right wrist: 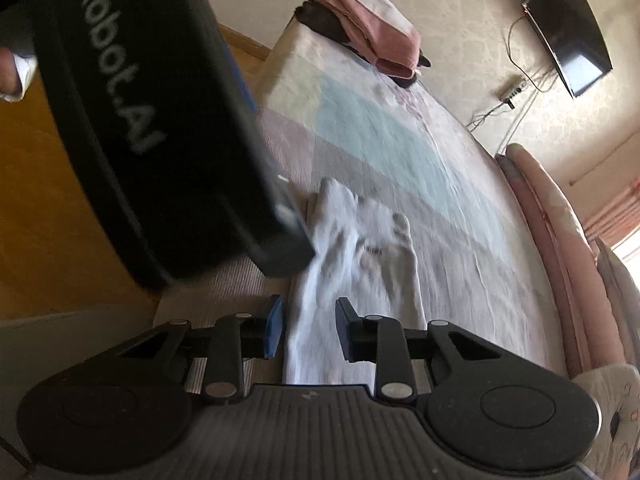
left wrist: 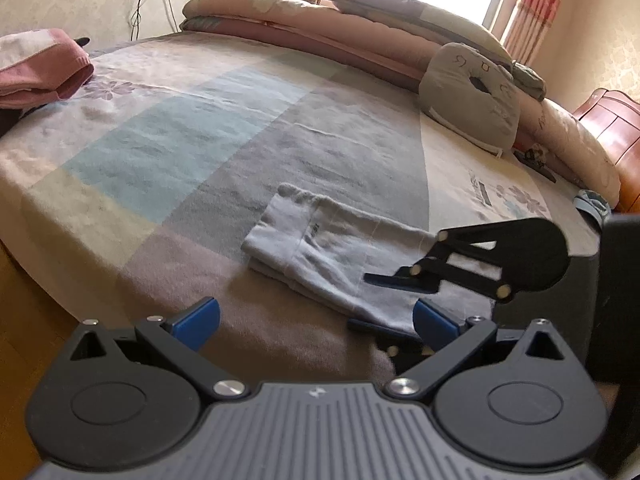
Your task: Fold clothes
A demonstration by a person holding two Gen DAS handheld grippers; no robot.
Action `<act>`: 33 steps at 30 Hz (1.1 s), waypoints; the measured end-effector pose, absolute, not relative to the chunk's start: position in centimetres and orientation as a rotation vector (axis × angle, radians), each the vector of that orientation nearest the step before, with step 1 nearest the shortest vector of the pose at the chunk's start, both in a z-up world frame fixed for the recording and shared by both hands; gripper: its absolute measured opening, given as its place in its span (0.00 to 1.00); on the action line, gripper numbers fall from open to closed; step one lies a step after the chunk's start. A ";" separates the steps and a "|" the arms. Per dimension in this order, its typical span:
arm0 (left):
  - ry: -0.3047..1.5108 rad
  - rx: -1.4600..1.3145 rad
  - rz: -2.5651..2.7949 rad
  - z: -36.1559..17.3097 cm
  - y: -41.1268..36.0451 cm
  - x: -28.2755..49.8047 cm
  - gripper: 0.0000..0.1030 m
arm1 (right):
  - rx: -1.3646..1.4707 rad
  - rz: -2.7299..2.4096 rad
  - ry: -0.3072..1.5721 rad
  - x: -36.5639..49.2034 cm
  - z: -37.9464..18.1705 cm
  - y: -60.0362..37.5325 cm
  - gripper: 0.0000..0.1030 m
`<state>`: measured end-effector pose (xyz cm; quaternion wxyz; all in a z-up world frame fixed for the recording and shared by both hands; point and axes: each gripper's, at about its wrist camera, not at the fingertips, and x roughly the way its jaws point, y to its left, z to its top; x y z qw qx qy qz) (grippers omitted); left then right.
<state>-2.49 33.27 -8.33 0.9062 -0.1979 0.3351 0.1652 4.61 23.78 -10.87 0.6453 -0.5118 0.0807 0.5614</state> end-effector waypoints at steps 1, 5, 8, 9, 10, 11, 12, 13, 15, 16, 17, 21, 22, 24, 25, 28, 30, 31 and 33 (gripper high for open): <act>0.691 -0.414 0.338 -8.3 33.5 -2.4 0.99 | -1.177 1.273 0.171 4.5 -11.0 24.0 0.32; 0.683 -0.468 0.327 -8.1 34.4 -2.0 0.99 | -1.191 1.269 0.169 4.2 -11.2 24.6 0.16; 0.662 -0.573 0.300 -8.5 35.4 -2.0 0.99 | -1.163 1.269 0.192 4.1 -11.2 24.4 0.05; 0.654 -0.613 0.290 -8.7 35.7 -2.0 0.99 | -1.148 1.267 0.198 4.2 -11.1 24.3 0.04; 0.645 -0.652 0.280 -8.9 36.1 -2.0 0.99 | -1.124 1.270 0.214 4.4 -10.9 24.2 0.04; 0.637 -0.692 0.274 -9.2 36.4 -2.0 0.99 | -1.099 1.273 0.230 4.6 -10.7 24.1 0.04; 0.629 -0.731 0.264 -9.5 36.7 -2.0 0.99 | -1.077 1.273 0.243 4.8 -10.3 24.0 0.04; 0.620 -0.771 0.254 -9.8 37.0 -2.0 0.99 | -1.055 1.272 0.256 5.1 -9.9 23.9 0.04; 0.599 -0.865 0.217 -10.7 37.5 -1.9 0.99 | -1.028 1.266 0.261 5.3 -9.3 23.7 0.04; 0.589 -0.902 0.202 -11.0 37.8 -1.9 0.99 | -1.021 1.264 0.262 5.4 -9.0 23.6 0.04; 0.577 -0.949 0.179 -11.5 38.1 -1.8 0.99 | -1.012 1.262 0.265 5.5 -8.8 23.4 0.04; 0.560 -1.106 0.116 -13.7 38.9 -0.6 0.99 | -0.993 1.258 0.279 5.7 -8.4 23.0 0.04; 0.555 -1.138 0.098 -14.2 39.1 -0.2 0.99 | -0.989 1.259 0.284 5.7 -8.3 22.9 0.04; 0.546 -1.184 0.098 -15.2 39.4 0.6 0.99 | -0.981 1.262 0.291 5.6 -8.2 22.7 0.04; 0.543 -1.201 0.097 -15.6 39.6 0.9 0.99 | -0.979 1.262 0.292 5.6 -8.2 22.5 0.04; 0.532 -1.186 0.109 -15.6 39.7 1.9 0.99 | -0.975 1.261 0.291 5.4 -8.0 22.2 0.04; 0.522 -1.157 0.124 -15.4 39.8 2.4 0.99 | -0.973 1.261 0.289 5.4 -7.8 21.9 0.04; 0.515 -1.143 0.132 -15.3 39.8 2.7 0.99 | -0.971 1.260 0.291 5.4 -7.8 21.8 0.04; 0.477 -1.135 0.135 -15.2 40.0 2.8 0.99 | -0.964 1.258 0.298 5.5 -7.7 21.6 0.04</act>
